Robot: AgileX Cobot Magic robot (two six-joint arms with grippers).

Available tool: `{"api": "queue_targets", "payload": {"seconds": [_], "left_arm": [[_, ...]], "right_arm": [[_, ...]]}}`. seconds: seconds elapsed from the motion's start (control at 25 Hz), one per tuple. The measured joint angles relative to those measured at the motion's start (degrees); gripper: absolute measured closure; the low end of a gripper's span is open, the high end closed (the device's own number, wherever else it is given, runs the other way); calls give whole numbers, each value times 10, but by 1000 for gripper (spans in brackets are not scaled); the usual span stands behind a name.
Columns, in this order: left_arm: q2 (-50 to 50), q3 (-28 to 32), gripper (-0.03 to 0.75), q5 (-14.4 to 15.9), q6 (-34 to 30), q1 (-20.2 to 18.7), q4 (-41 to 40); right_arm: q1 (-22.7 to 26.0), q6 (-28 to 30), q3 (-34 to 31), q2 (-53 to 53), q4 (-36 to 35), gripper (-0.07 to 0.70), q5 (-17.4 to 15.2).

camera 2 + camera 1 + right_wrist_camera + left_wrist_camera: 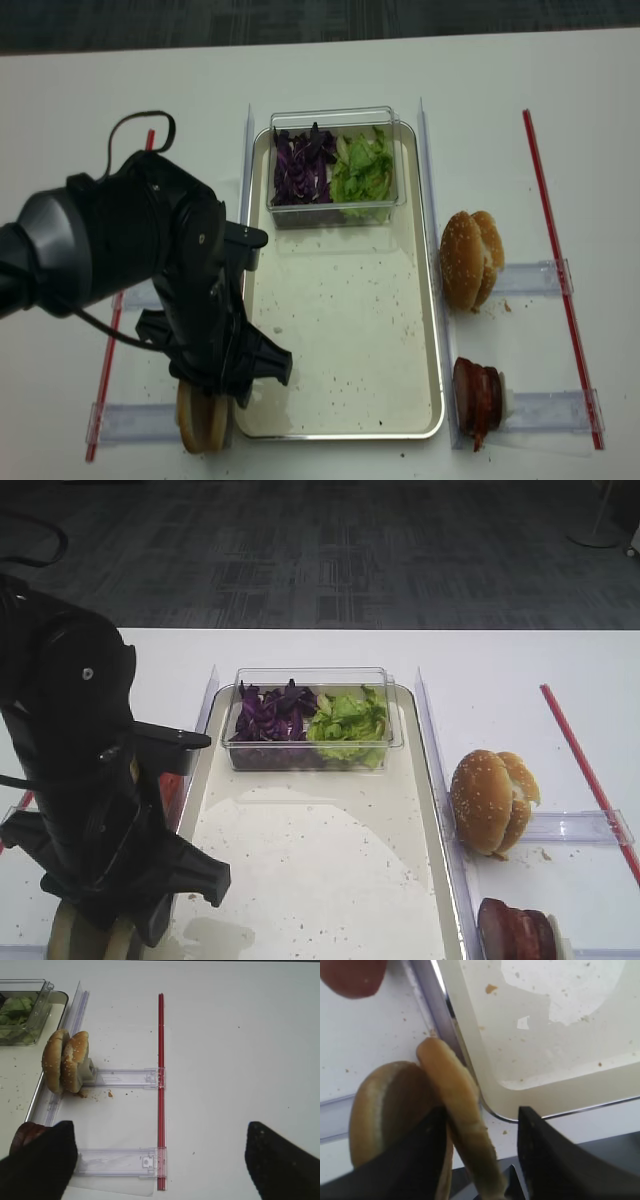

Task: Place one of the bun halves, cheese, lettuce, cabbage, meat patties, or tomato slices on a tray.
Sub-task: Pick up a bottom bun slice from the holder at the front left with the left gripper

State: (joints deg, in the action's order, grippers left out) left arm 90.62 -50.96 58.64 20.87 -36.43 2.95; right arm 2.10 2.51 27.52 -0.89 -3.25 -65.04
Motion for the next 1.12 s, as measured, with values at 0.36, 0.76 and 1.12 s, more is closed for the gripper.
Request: {"api": "queue_targets", "payload": {"seconds": [0.36, 0.76, 1.12], "left_arm": [[0, 0, 547, 1, 2, 0, -14], [0, 0, 665, 11, 11, 0, -30], [0, -5, 669, 15, 11, 0, -33]], "right_arm": [[0, 0, 0, 0, 0, -60, 0], [0, 0, 0, 0, 0, -60, 0], [0, -1, 0, 0, 0, -60, 0]]}}
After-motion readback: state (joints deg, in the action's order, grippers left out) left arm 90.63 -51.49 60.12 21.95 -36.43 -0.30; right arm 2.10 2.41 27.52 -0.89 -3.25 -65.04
